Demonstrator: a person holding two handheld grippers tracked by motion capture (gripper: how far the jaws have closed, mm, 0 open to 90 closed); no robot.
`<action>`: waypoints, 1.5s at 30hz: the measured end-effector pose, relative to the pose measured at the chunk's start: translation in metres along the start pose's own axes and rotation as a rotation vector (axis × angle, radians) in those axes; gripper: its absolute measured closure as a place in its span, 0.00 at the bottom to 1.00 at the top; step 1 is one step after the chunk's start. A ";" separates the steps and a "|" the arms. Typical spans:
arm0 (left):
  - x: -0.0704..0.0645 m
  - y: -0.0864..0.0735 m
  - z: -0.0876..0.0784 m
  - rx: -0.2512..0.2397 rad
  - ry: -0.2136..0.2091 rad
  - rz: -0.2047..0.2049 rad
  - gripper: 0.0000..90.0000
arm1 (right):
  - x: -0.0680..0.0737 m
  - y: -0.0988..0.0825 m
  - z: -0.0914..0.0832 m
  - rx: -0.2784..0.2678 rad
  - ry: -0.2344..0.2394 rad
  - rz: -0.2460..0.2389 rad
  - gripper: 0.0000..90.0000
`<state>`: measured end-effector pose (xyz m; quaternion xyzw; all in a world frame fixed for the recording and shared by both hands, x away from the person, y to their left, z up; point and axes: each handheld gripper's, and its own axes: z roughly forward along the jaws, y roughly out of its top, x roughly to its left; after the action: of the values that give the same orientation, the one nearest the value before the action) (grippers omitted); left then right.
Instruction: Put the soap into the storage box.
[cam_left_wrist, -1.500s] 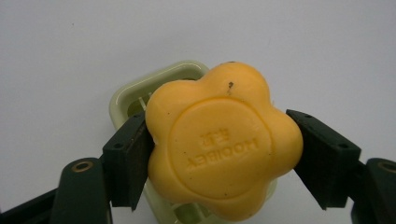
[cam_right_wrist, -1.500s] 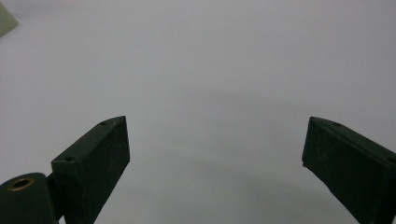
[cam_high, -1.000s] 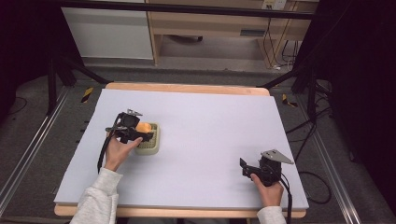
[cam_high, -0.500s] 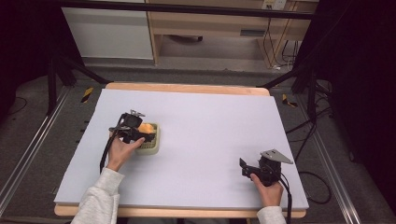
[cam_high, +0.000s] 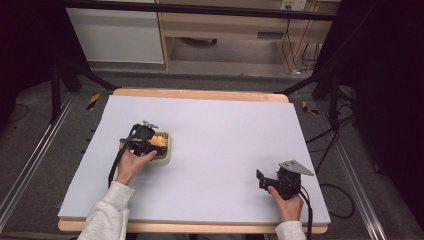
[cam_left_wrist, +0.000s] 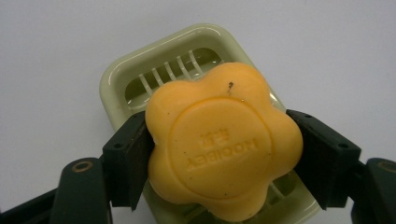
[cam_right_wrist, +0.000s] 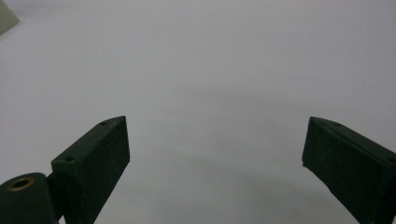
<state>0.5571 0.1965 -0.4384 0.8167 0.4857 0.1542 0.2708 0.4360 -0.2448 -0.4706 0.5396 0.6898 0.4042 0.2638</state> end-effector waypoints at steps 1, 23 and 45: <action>0.000 0.000 0.000 0.001 -0.001 0.000 0.30 | 0.000 0.000 0.000 0.000 -0.001 -0.001 0.09; -0.001 0.000 0.004 0.002 -0.007 -0.030 0.29 | 0.001 0.000 0.000 0.003 0.003 0.003 0.09; -0.002 0.002 -0.010 -0.065 0.001 -0.026 0.29 | 0.001 0.000 0.000 0.004 0.002 0.003 0.09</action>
<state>0.5522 0.1972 -0.4293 0.8009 0.4913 0.1668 0.2990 0.4358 -0.2439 -0.4705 0.5408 0.6900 0.4038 0.2616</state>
